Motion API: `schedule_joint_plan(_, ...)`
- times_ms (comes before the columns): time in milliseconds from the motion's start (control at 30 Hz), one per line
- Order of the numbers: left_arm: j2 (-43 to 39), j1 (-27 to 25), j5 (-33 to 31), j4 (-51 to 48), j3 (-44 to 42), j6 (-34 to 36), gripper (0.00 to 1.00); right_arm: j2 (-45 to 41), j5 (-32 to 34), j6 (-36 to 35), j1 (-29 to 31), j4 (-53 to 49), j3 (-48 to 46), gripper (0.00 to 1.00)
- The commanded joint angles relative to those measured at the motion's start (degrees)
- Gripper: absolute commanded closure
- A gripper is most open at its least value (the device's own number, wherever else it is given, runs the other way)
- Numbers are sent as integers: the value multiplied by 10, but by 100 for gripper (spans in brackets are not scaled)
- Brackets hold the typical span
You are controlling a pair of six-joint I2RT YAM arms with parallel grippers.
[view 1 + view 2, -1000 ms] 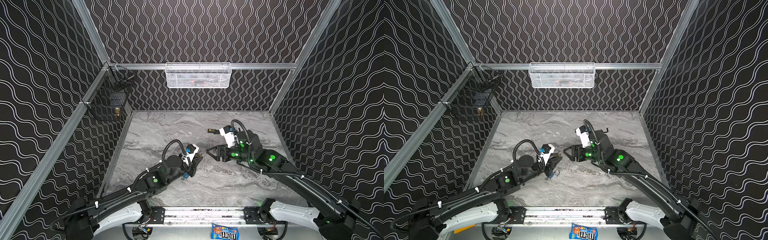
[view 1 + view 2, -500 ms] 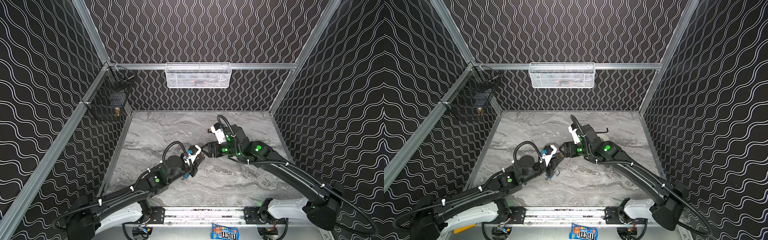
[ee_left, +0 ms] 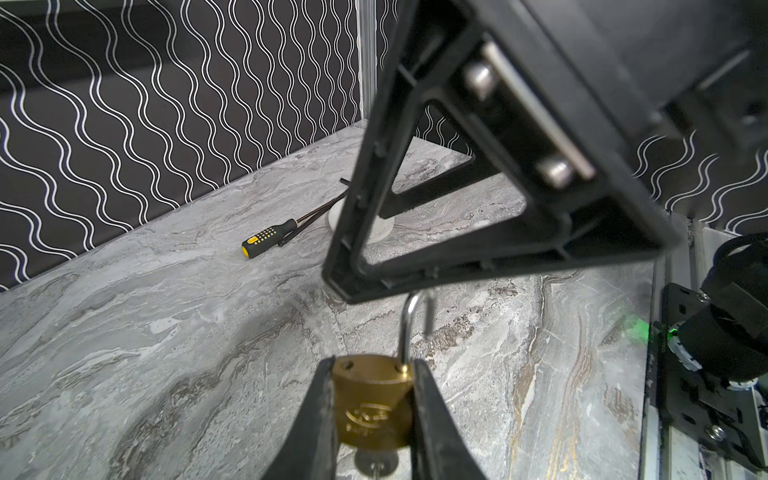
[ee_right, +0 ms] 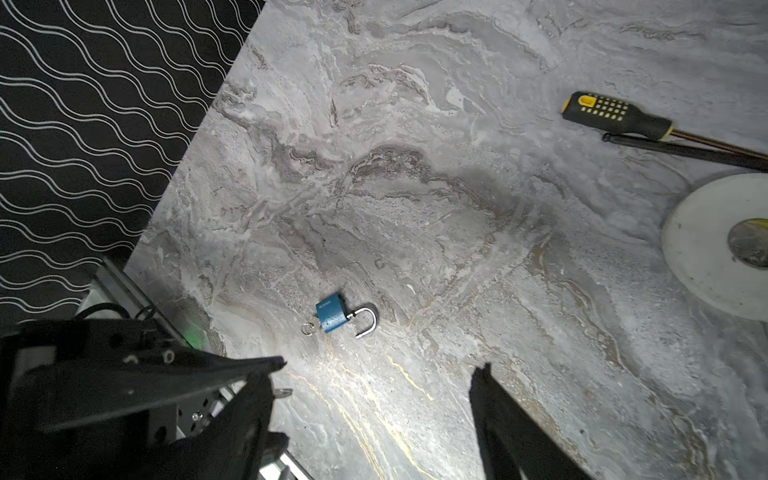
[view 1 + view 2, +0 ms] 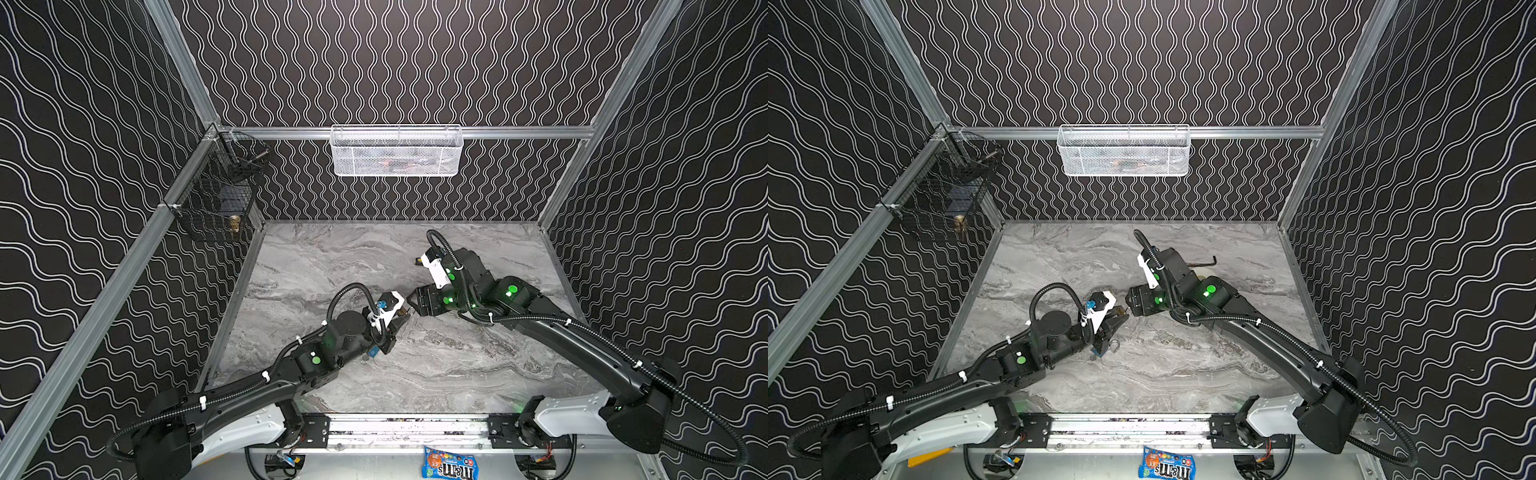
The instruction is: Unlock with the key
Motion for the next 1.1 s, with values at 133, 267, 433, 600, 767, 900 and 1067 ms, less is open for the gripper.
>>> schedule_joint_plan(133, 13, 0, -2, 42, 7, 8, 100, -19, 7, -18, 0, -35, -17, 24)
schedule_joint_plan(267, 24, 0, 1, 47, 9, 5, 100, -37, 3, -13, -1, -31, -30, 23)
schedule_joint_plan(433, 47, 0, -9, 13, 20, -39, 100, -84, -33, 9, -50, 4, -93, 22)
schedule_joint_plan(600, 130, -11, -13, -118, 73, -114, 100, -124, -25, 46, -130, 41, -187, 21)
schedule_joint_plan(767, 220, -40, -38, -218, 112, -145, 100, -159, -38, 73, -177, 112, -277, 20)
schedule_joint_plan(900, 292, -72, -58, -256, 130, -155, 100, -171, -40, 88, -188, 142, -325, 20)
schedule_joint_plan(1067, 364, -92, -45, -267, 148, -156, 93, -191, -41, 105, -194, 172, -378, 20)
